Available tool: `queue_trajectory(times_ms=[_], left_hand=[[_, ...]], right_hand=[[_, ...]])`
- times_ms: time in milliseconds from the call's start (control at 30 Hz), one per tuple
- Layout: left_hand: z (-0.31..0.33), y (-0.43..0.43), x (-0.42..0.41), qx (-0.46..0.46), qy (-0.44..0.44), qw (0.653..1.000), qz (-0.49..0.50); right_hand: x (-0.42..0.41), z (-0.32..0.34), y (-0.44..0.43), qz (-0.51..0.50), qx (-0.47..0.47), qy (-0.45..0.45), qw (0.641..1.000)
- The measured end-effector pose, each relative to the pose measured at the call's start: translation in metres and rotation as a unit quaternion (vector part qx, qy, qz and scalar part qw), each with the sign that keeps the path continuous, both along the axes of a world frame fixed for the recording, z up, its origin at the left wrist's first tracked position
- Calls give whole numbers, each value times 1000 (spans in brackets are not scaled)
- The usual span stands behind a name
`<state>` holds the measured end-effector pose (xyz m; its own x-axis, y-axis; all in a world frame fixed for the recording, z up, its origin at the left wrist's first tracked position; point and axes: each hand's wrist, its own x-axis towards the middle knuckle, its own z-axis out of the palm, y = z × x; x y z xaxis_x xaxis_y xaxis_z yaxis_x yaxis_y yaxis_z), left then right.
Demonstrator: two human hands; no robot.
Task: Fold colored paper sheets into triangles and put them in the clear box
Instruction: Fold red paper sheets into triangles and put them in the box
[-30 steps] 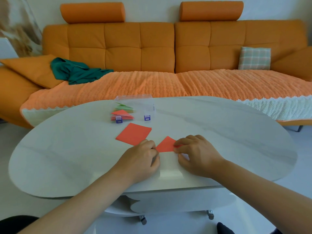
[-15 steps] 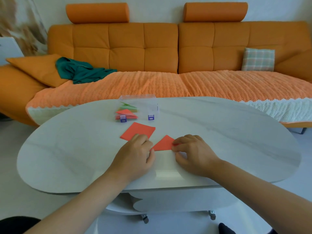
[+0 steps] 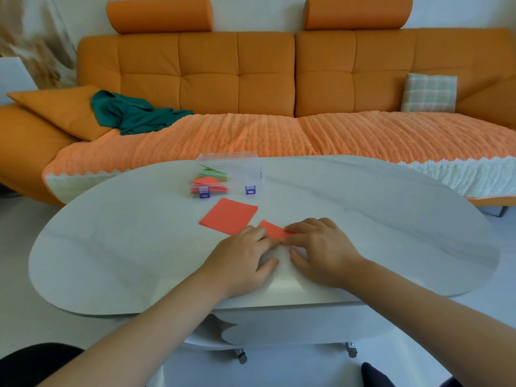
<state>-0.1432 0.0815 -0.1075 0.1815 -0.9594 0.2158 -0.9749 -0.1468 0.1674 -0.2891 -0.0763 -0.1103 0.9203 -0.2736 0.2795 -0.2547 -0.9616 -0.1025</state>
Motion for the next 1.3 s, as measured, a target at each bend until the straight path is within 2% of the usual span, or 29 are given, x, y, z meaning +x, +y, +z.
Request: queue_trajectory(times_ms=[300,500,600,900,1000,1100,1233,1300], left_hand=[[3,-5,-1,-1,-25,1000,-13],[-1,-2,-1,-13,18,1000,-14],[-4,-2,5,-27,75,997,-21],[5,-21,35,-49,153,986,-43],[5,-26,42,-71,138,986,-60],[3,-30,45,-106,83,986,-96],[2,-36,46,-167,60,980,-95],[4,-38,45,-176,60,979,-83]], right_hand=[[-21,9,-15,-81,21,41,996],[-23,14,-9,-103,26,28,994],[-21,15,-11,-88,22,20,996],[2,20,-16,27,59,37,997],[12,17,-23,32,87,41,995],[18,18,-30,41,91,36,994],[25,14,-36,44,56,-12,997],[29,13,-37,41,67,-43,996]])
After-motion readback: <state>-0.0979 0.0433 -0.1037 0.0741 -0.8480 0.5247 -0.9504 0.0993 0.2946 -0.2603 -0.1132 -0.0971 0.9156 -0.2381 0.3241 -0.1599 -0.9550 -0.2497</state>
